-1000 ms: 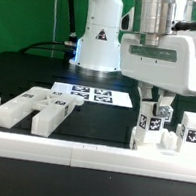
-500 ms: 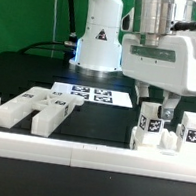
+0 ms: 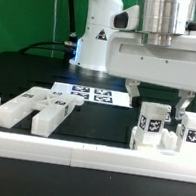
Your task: Assemble chair
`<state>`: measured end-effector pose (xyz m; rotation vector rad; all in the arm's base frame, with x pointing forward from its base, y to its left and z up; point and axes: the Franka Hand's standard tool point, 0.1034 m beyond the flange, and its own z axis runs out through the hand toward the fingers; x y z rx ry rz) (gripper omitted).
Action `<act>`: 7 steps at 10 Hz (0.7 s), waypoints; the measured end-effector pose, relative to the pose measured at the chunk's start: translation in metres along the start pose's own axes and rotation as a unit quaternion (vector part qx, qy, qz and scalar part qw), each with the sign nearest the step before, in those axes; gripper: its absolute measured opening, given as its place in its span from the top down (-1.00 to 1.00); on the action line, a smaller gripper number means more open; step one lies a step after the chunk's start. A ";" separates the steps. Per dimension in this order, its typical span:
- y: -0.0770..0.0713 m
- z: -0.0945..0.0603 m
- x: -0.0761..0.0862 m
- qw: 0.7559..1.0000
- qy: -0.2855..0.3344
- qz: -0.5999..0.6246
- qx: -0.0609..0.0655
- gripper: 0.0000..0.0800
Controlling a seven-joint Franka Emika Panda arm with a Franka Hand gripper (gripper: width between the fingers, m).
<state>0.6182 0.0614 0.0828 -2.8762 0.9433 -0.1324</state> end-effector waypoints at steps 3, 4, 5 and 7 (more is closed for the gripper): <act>0.001 0.000 0.001 0.990 0.000 -0.140 -0.002 -0.62; 0.002 0.000 0.001 0.986 0.000 -0.166 -0.003 -0.62; 0.003 0.001 0.002 0.977 0.001 -0.213 -0.007 -0.62; 0.003 0.001 0.001 0.965 0.002 -0.261 -0.013 -0.62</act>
Offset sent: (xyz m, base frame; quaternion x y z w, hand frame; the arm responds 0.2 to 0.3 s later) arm 0.0052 0.0000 -0.0016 0.0040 -0.0161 -0.1798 0.9836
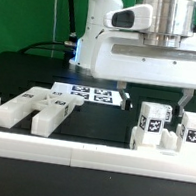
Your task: Assemble chair
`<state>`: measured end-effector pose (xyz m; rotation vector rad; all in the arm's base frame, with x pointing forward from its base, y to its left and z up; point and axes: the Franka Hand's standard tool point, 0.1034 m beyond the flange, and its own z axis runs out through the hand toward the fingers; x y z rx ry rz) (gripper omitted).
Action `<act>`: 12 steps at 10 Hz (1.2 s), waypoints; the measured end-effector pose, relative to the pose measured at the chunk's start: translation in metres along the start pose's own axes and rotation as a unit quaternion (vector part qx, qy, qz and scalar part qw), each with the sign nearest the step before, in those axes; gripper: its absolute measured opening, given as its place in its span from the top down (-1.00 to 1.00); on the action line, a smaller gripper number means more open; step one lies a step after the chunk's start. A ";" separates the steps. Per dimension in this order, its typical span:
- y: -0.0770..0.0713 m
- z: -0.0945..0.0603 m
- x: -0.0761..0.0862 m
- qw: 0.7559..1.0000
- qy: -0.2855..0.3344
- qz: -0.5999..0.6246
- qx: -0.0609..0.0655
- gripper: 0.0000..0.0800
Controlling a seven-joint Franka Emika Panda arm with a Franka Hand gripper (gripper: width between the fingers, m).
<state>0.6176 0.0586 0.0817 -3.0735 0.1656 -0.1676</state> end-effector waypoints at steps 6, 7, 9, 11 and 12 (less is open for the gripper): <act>0.000 0.000 0.000 0.998 0.000 -0.059 -0.006 0.28; 0.000 0.000 0.000 0.999 0.000 -0.044 -0.005 0.28; 0.000 0.000 0.000 0.999 0.001 0.042 -0.003 0.28; -0.001 0.000 0.000 0.991 0.002 0.136 -0.002 0.28; -0.001 0.000 0.000 0.979 0.002 0.206 0.001 0.28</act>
Offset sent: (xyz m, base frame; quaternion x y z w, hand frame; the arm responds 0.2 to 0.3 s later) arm 0.0000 0.0000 0.0000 0.0000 0.0000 0.0000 1.0000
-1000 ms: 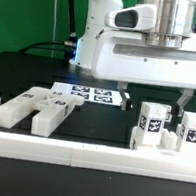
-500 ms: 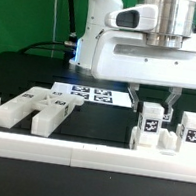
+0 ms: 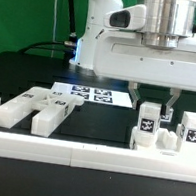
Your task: Assemble chair
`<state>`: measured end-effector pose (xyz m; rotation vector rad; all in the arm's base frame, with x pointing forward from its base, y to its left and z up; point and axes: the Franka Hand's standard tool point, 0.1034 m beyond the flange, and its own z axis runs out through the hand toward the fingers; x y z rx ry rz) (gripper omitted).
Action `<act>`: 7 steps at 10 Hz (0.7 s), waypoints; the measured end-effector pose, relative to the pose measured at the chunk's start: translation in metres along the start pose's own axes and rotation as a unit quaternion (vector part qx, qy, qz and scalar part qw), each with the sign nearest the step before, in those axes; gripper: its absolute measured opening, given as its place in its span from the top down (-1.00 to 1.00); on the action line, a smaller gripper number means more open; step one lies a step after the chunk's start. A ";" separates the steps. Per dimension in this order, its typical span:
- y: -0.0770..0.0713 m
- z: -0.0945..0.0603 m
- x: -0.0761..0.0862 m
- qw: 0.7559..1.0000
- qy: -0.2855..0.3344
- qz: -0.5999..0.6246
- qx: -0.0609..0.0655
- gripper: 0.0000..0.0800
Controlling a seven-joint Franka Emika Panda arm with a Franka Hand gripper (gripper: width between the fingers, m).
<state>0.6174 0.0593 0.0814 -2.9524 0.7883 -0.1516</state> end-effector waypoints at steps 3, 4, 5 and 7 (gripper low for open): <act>-0.003 0.000 -0.003 0.983 0.000 0.183 0.002 0.27; -0.003 0.000 -0.003 0.971 -0.001 0.241 0.003 0.27; -0.004 0.001 -0.003 0.954 -0.002 0.299 0.006 0.27; -0.004 0.001 -0.002 0.921 -0.006 0.390 0.013 0.27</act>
Offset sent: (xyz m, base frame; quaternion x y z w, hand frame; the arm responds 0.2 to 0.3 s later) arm -0.0085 0.0033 -0.0036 -0.0291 -0.0193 0.3100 0.9501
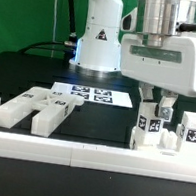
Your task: Assemble chair
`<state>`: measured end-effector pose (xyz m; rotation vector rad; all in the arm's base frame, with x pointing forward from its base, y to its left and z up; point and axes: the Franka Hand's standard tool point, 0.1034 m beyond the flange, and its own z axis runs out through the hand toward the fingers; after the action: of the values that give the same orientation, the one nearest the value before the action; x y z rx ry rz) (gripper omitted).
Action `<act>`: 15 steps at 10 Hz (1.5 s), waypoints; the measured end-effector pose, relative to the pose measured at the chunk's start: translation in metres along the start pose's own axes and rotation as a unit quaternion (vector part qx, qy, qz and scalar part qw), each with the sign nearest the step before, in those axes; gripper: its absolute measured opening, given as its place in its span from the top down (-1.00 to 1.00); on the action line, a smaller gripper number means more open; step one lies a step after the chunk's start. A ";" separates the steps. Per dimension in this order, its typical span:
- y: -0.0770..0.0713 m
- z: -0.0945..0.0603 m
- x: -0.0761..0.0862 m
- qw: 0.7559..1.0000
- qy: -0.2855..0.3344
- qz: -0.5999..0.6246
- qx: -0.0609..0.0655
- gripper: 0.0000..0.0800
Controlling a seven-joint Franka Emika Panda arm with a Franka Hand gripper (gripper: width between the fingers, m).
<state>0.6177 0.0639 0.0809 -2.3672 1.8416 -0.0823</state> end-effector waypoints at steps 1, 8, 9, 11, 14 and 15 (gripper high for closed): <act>0.000 0.000 0.000 1.000 0.000 0.022 0.000 0.27; 0.000 0.000 0.001 0.971 0.000 -0.237 -0.003 -0.62; 0.000 0.000 0.002 0.957 0.000 -0.290 -0.003 -0.62; 0.001 0.001 0.003 0.921 -0.001 -0.391 -0.005 -0.62; 0.002 0.003 0.005 0.859 0.002 -0.511 -0.011 -0.62; 0.001 0.004 0.008 0.837 0.002 -0.547 -0.011 -0.62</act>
Offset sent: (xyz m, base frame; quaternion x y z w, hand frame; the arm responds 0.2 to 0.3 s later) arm 0.0000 0.0000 0.0000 0.0000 0.0000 0.0000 1.0000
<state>0.6188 0.0561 0.0767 -3.0578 0.2541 -0.1733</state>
